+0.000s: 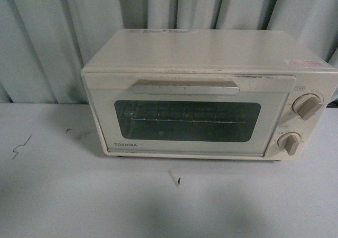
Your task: Open oven
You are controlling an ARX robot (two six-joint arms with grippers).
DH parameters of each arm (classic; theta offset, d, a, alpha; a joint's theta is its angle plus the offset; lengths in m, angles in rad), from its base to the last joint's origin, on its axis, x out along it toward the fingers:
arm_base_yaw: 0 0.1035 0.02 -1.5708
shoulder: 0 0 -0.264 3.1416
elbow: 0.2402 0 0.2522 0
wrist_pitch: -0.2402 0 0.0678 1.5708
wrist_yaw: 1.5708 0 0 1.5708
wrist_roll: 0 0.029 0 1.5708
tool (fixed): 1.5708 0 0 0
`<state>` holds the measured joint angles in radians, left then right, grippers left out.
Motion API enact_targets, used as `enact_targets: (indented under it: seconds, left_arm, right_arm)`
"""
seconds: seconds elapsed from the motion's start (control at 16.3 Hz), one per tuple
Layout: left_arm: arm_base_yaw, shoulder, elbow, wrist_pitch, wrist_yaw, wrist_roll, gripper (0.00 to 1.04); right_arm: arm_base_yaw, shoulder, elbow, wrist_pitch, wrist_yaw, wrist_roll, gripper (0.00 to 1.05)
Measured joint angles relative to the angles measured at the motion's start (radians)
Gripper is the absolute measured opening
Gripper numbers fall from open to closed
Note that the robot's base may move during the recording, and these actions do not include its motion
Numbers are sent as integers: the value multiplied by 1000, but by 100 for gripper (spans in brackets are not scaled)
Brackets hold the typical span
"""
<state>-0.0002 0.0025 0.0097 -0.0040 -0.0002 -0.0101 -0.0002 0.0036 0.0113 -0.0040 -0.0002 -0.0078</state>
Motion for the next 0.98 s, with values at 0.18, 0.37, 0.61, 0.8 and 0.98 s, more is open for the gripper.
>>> enact_targets:
  seconds: [0.18, 0.37, 0.61, 0.8, 0.98]
  left_arm:
    - [74, 92, 53, -151, 206, -71, 98]
    - [42, 255, 82, -176, 395, -244, 98]
    - [-113, 654, 35, 148, 422, -530, 98]
    - [-211, 1080, 39, 540, 391, -645, 98]
    - [-282, 1498, 96, 906, 402, -787, 98]
  right_arm:
    - [0, 0, 0, 1, -1, 0, 98]
    - [0, 0, 0, 0, 0, 0, 98]
    - [0, 0, 0, 0, 0, 0, 98]
    - [0, 0, 0, 0, 0, 0, 98]
    - [0, 0, 0, 0, 0, 0, 98]
